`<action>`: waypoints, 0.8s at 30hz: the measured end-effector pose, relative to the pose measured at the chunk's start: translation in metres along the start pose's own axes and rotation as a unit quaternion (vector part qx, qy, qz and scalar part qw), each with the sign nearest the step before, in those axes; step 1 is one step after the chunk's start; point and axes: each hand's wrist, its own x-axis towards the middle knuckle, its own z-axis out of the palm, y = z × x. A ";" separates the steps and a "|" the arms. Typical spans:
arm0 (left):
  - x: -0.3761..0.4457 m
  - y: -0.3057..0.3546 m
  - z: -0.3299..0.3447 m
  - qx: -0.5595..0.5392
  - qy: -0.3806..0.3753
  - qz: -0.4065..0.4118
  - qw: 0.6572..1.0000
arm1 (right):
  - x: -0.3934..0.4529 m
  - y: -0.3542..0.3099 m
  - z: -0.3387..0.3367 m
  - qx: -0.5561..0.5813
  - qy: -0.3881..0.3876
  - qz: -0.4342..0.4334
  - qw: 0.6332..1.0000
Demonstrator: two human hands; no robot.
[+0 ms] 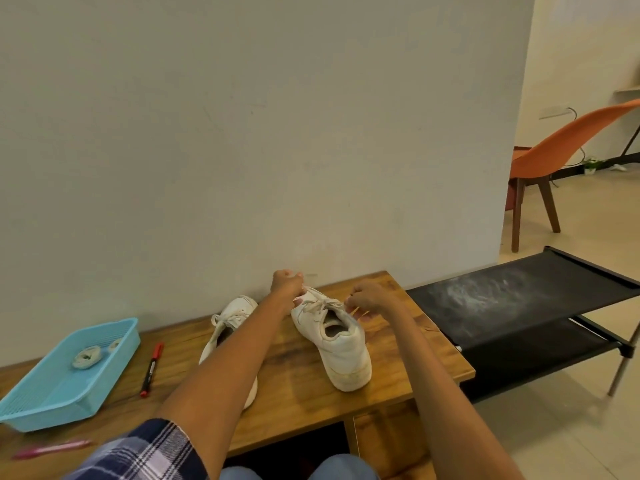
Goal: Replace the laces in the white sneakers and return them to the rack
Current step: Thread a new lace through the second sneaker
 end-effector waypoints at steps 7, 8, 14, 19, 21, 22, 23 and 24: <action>-0.008 -0.023 -0.006 0.104 -0.020 0.015 0.994 | -0.004 0.001 -0.009 0.041 -0.006 -0.019 0.999; -0.012 -0.024 -0.006 0.090 -0.046 0.015 0.995 | -0.005 0.002 -0.011 0.042 -0.007 -0.026 0.999; -0.019 -0.024 -0.002 0.128 -0.104 0.064 0.984 | -0.005 -0.002 -0.008 -0.024 -0.029 -0.064 0.997; -0.020 -0.028 -0.001 0.170 -0.089 0.042 0.981 | -0.002 0.014 0.000 0.074 0.072 -0.042 0.994; -0.024 -0.027 -0.001 0.185 -0.076 0.030 0.979 | 0.000 0.021 0.008 0.081 0.098 -0.017 0.992; -0.026 -0.026 -0.001 0.189 -0.070 0.031 0.979 | 0.001 0.021 0.012 0.068 0.112 -0.013 0.991; -0.026 -0.026 -0.001 0.191 -0.065 0.029 0.979 | 0.003 0.020 0.015 0.039 0.125 -0.014 0.991; -0.030 -0.026 0.001 0.195 -0.061 0.026 0.979 | 0.003 0.018 0.017 -0.003 0.137 -0.022 0.990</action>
